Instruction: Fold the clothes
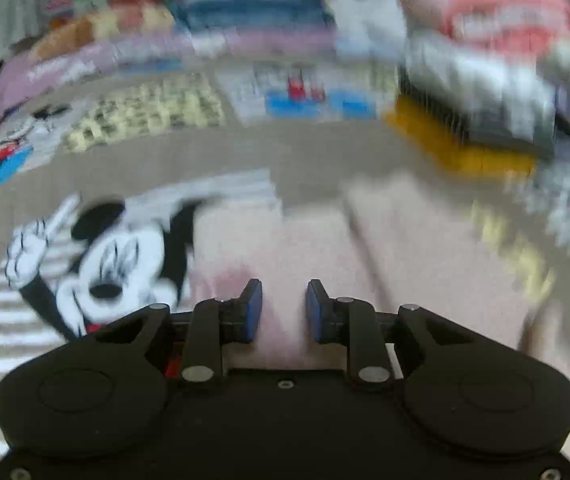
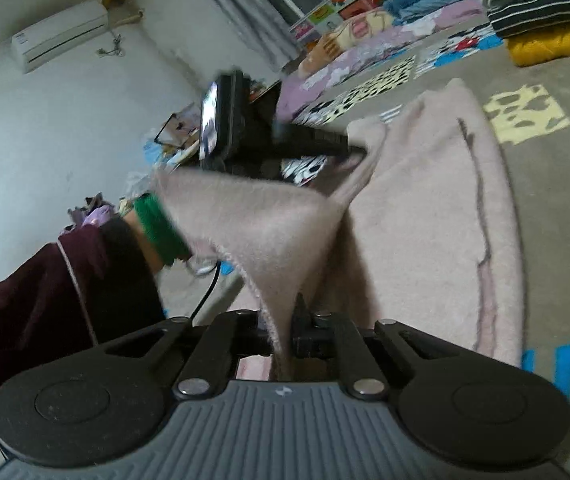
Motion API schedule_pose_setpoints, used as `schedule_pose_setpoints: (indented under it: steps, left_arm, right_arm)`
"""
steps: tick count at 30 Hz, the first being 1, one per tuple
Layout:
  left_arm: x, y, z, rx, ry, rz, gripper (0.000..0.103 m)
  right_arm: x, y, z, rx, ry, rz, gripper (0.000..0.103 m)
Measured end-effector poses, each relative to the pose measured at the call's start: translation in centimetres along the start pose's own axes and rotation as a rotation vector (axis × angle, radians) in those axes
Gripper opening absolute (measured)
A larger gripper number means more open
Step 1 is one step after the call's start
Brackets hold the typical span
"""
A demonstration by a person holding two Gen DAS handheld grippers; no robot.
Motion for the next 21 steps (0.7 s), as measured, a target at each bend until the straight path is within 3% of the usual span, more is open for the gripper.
schedule_pose_setpoints:
  steps: [4, 6, 10, 14, 18, 21]
  left_arm:
    - [0.8, 0.4, 0.5, 0.035, 0.005, -0.004, 0.022]
    - [-0.5, 1.3, -0.1, -0.015, 0.024, -0.013, 0.022]
    - [-7.8, 0.3, 0.3, -0.017, 0.053, 0.136, 0.025]
    - [-16.5, -6.1, 1.7, 0.009, 0.057, 0.197, 0.025]
    - [-23.1, -13.4, 5.1, 0.05, -0.037, 0.212, 0.025]
    - [-25.2, -16.9, 7.5, 0.047, -0.121, 0.222, 0.025]
  right_arm:
    - [0.2, -0.9, 1.0, 0.057, -0.014, -0.038, 0.009]
    - [0.2, -0.9, 1.3, 0.069, -0.022, -0.034, 0.009]
    - [0.0, -0.7, 1.8, 0.138, 0.022, -0.017, 0.009]
    - [-0.1, -0.7, 2.2, 0.186, 0.039, -0.014, 0.009]
    - [0.0, -0.6, 2.6, 0.234, 0.045, -0.011, 0.009]
    - [0.0, -0.5, 2.9, 0.252, 0.043, -0.014, 0.009]
Point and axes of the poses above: each gripper's, at about its wrist camera, not at the fingertips, and x roughly the way its jaws point, z to its right, y to its top, the point moved 9 cm from there along x, roughly the way its jaws point, and after that the axes turned 6 degrees about -y, right-handed, at the moved point
